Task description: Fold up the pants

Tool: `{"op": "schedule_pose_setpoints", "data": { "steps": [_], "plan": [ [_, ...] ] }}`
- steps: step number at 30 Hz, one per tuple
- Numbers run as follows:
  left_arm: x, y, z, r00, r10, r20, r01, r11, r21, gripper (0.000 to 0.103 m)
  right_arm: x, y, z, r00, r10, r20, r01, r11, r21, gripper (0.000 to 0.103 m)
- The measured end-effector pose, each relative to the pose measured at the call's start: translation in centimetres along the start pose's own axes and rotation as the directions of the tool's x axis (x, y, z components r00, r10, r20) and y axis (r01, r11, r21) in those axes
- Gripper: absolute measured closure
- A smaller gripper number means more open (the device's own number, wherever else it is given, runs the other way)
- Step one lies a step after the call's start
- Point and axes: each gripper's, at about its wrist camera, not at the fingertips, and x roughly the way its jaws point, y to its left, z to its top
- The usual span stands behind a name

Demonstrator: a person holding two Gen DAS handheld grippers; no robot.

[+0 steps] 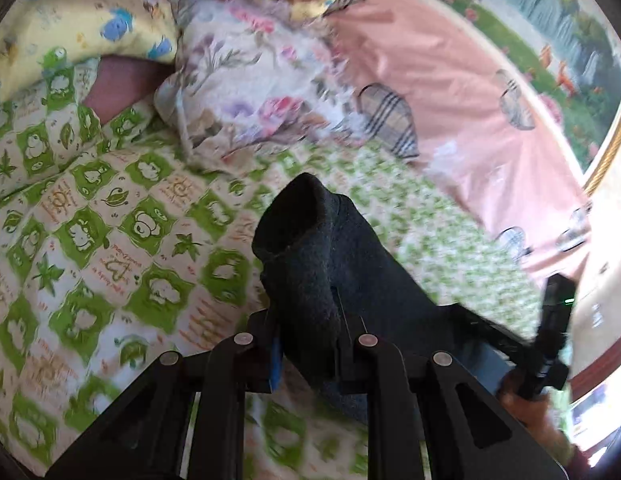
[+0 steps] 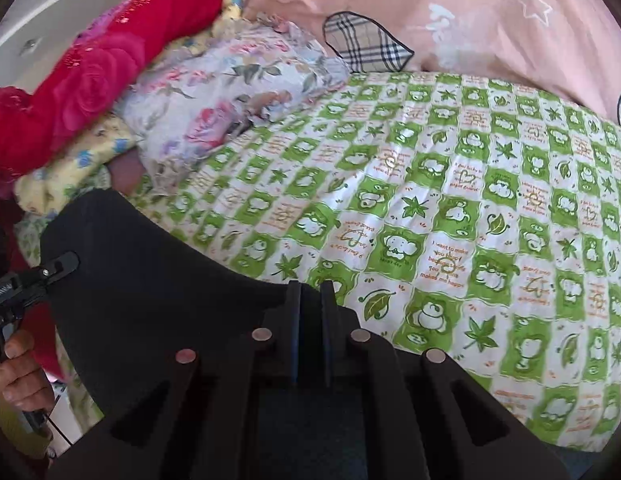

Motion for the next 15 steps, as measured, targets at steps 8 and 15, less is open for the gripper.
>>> {"op": "schedule_pose_setpoints", "data": {
  "steps": [8, 15],
  "plan": [
    [3.4, 0.8, -1.8, 0.985, 0.164, -0.046, -0.160, 0.985, 0.071, 0.073, 1.4, -0.9, -0.4, 0.998, -0.038, -0.040, 0.039, 0.999, 0.013, 0.090],
    [-1.9, 0.4, -2.0, 0.968, 0.245, 0.056, -0.245, 0.970, -0.013, 0.055, -5.9, -1.3, -1.6, 0.996, -0.048, 0.071, 0.045, 0.998, 0.045, 0.042]
  ]
}}
